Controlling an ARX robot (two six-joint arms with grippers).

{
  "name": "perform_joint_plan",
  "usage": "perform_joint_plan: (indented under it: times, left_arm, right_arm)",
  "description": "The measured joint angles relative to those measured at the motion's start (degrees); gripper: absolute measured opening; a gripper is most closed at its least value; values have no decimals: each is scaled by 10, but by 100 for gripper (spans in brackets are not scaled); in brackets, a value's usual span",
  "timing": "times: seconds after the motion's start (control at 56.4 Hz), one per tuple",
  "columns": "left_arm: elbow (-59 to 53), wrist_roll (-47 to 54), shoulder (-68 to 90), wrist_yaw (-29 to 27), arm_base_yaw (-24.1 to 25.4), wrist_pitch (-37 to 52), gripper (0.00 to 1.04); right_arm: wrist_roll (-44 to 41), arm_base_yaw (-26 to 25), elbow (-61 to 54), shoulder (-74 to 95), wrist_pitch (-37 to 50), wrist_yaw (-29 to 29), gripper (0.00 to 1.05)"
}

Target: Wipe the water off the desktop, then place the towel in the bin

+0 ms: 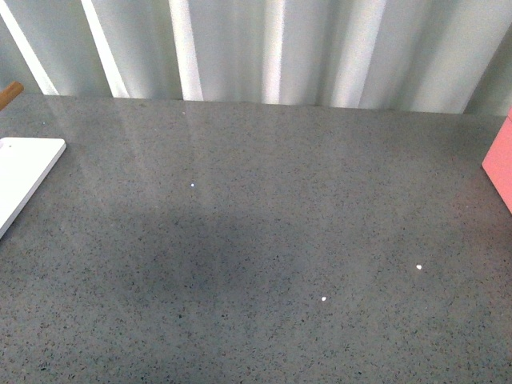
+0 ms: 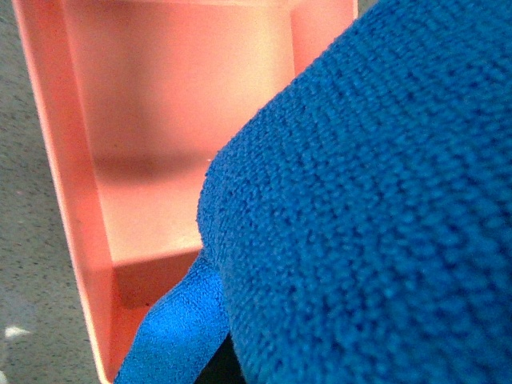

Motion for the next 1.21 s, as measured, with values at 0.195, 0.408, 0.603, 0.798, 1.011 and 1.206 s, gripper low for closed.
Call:
perform_joint_plan:
  times: [0.195, 0.408, 0.603, 0.798, 1.011, 1.206]
  left_arm:
    - [0, 0, 0, 0, 0, 0, 98]
    - [0, 0, 0, 0, 0, 0, 98]
    - [0, 0, 0, 0, 0, 0, 98]
    - [0, 0, 0, 0, 0, 0, 98]
    - [0, 0, 0, 0, 0, 0, 98]
    - [0, 0, 0, 0, 0, 0, 98]
  right_arm:
    - [-17, -7, -15, 8, 14, 16, 5]
    - [-25, -9, -17, 33, 30, 10, 5]
    - [-24, -9, -17, 36, 30, 10, 22]
    - [-24, -9, -17, 36, 30, 10, 52]
    - [-24, -9, -17, 36, 30, 10, 91]
    - [-24, -9, -17, 36, 30, 10, 98]
